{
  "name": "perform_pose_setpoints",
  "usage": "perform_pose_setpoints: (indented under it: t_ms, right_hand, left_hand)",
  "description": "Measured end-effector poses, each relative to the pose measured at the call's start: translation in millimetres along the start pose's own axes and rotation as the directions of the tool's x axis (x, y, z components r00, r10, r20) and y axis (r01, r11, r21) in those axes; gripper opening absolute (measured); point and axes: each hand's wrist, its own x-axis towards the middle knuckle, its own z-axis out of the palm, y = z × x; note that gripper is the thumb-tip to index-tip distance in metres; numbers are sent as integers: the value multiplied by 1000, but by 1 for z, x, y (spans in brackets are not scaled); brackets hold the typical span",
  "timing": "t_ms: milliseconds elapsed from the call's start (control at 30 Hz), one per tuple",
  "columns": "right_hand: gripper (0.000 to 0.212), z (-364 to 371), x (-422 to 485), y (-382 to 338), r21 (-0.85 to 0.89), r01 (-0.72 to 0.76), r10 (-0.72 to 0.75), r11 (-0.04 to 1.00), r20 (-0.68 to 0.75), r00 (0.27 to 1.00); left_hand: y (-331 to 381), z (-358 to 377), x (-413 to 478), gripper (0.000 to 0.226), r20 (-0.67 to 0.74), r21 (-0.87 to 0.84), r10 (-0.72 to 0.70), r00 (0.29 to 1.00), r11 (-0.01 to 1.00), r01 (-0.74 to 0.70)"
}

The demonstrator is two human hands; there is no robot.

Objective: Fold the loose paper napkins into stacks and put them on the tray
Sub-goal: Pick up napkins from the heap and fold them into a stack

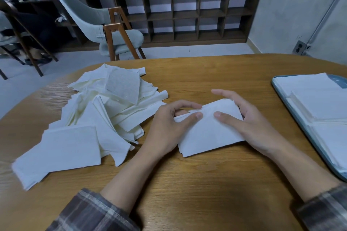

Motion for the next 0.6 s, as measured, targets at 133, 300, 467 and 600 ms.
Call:
perform_pose_setpoints:
  t_ms: [133, 300, 467, 600]
  right_hand:
    - [46, -2, 2, 3, -6, -6, 6, 1000, -27, 1000]
    - [52, -2, 1, 3, 8, -5, 5, 1000, -26, 1000]
    - [54, -2, 3, 5, -30, 2, -3, 1000, -35, 999]
    - [54, -5, 3, 5, 50, 20, -19, 999, -39, 999]
  left_hand:
    - [-6, -1, 2, 11, -99, 152, 88, 991, 986, -73]
    - [-5, 1, 2, 9, -117, 142, 86, 989, 987, -69]
    - [-7, 3, 3, 6, -148, 152, 65, 987, 988, -43]
    - [-11, 3, 4, 21, -188, 286, 143, 972, 954, -85]
